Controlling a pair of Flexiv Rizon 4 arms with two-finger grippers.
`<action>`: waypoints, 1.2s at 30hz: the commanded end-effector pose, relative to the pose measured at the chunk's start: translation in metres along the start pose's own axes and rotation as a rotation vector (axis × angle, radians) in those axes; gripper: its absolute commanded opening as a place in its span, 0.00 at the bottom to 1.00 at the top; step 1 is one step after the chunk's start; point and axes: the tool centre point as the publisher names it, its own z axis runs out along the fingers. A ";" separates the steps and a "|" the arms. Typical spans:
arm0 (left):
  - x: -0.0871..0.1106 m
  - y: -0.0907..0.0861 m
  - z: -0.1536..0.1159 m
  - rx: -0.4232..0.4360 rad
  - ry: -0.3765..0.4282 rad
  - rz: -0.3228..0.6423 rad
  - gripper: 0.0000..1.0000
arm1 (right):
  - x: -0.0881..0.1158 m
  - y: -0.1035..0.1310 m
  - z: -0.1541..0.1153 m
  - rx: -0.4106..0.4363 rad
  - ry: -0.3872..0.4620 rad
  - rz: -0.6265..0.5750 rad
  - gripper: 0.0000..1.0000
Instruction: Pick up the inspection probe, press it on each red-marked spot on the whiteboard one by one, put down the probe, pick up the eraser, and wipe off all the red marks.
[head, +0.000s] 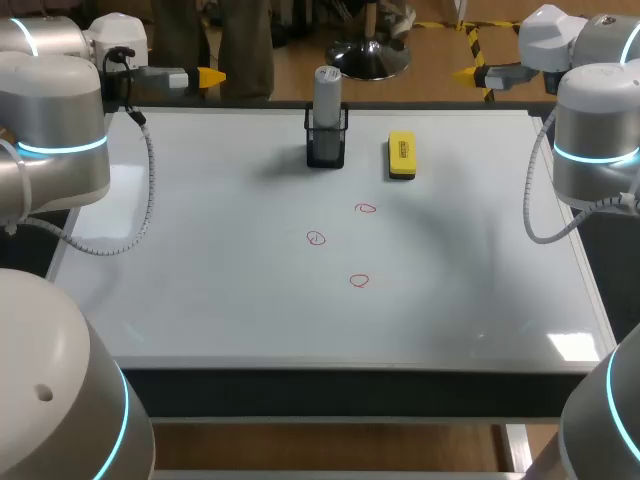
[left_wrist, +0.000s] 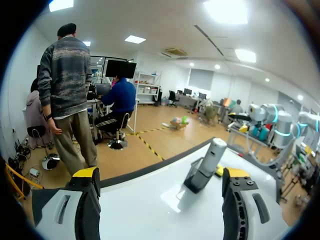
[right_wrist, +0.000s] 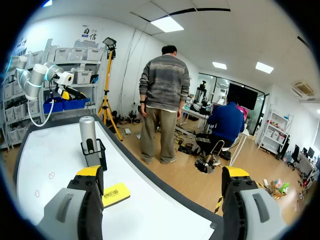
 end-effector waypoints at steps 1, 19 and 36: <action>0.000 0.000 0.000 0.000 0.000 -0.001 1.00 | 0.000 0.000 0.000 0.001 0.001 0.000 1.00; 0.004 -0.001 0.003 -0.007 0.023 0.030 1.00 | 0.000 0.000 0.000 0.001 0.001 0.000 1.00; 0.055 -0.007 0.042 -0.020 0.531 0.310 1.00 | 0.000 0.000 0.000 0.001 0.001 0.000 1.00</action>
